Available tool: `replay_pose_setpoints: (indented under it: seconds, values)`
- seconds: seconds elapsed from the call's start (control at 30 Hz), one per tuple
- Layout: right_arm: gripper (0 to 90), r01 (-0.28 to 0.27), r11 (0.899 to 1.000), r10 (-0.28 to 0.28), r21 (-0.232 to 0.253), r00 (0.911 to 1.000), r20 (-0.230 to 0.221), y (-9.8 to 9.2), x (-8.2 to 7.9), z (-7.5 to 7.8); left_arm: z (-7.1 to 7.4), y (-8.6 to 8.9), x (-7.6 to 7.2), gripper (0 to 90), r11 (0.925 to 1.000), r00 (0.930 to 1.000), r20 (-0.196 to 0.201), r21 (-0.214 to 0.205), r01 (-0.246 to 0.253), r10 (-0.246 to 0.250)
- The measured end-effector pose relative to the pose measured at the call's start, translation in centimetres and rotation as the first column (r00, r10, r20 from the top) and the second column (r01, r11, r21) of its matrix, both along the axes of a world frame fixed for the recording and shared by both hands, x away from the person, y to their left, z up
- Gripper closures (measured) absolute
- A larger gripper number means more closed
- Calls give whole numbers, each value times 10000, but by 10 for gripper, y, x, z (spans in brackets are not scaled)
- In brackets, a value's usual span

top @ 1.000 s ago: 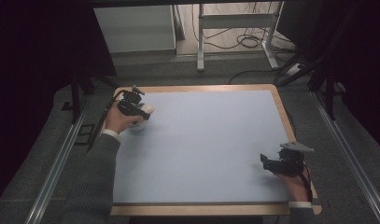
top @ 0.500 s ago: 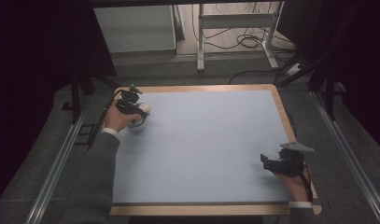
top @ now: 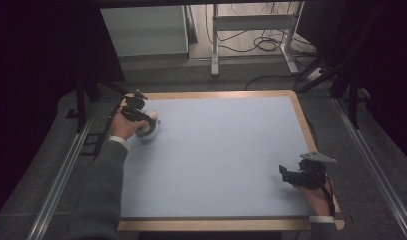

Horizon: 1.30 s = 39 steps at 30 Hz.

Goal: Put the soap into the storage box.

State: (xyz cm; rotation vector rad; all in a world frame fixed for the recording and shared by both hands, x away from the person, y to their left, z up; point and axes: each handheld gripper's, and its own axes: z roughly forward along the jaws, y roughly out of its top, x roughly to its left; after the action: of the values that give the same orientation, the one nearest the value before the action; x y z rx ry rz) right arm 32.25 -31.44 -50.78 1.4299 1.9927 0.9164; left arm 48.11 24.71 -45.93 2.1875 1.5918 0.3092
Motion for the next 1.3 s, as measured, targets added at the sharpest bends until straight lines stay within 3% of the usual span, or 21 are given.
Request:
replay_pose_setpoints:
  seconds: [0.53, 0.73, 1.03, 1.17, 1.2, 1.23, 1.3]
  values:
    - [57, 8, 10000, -8, -7, 10000, -12, 0, 0, 0, -12, -1, 3, 488, 9998, 9997, -151, 33, -208, 208]
    - [57, -21, 10000, 21, -9, 10000, -36, 1, 0, -1, -4, -1, -2, 428, 9984, 9996, 247, -558, -121, 135]
    - [57, -41, 10000, 41, -31, 10000, -10, 1, 0, 0, 10, -7, -15, 362, 9970, 9967, 763, -703, 336, -282]
    - [57, -35, 10000, 35, -23, 10000, -25, 1, 0, -1, 19, -13, -26, 341, 9932, 9903, 1214, -867, 780, -671]
    - [57, -39, 10000, 39, -33, 10000, -1, 1, 0, -1, 22, -16, -33, 328, 9903, 9820, 1644, -869, 1086, -933]
    - [57, -39, 10000, 39, -33, 10000, -1, 1, 0, -1, 22, -16, -33, 325, 9903, 9820, 1644, -869, 1086, -933]
    - [57, -65, 10000, 65, -30, 10000, 15, 1, 0, 0, 25, -21, -43, 319, 9850, 9742, 1878, -935, 1447, -1253]
